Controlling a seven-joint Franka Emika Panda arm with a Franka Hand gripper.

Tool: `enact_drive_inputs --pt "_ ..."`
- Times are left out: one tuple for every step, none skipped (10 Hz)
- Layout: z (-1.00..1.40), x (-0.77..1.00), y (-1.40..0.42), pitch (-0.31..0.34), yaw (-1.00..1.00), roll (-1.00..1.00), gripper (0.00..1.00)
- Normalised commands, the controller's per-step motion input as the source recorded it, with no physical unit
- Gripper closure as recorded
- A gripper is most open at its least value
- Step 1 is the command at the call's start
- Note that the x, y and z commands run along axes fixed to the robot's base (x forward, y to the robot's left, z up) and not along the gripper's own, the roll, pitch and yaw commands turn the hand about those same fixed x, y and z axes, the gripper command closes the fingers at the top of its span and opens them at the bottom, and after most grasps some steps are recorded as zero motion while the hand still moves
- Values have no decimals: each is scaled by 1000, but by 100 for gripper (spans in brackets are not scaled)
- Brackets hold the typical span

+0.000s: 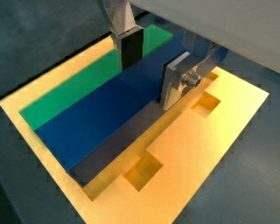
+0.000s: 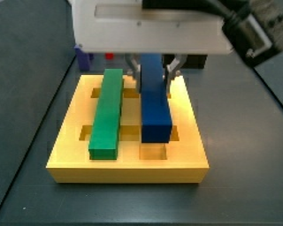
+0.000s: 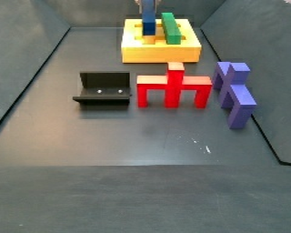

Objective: Pick up the blue object. Move up. Move to above the board. Insert the blue object.
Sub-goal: Insert the blue object.

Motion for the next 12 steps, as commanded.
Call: enact_drive_inputs --pt "-317 -51 -149 -376 71 240 100" --pt "-203 0 -34 -284 11 174 100" --pt "-163 0 -31 -229 0 151 100" --pt "-237 0 -29 -271 0 166 100" --pt "-231 0 -6 -139 0 227 100" --pt "-251 89 0 -31 -83 193 100" --pt "-277 51 0 -69 -69 160 100" --pt "-257 69 0 -43 -66 91 100" --pt "-209 103 0 -6 -40 44 100" --pt "-183 106 0 -14 -31 1 100" --pt "-91 0 -63 -21 0 0 100" --pt "-80 71 -143 -23 46 0 100"
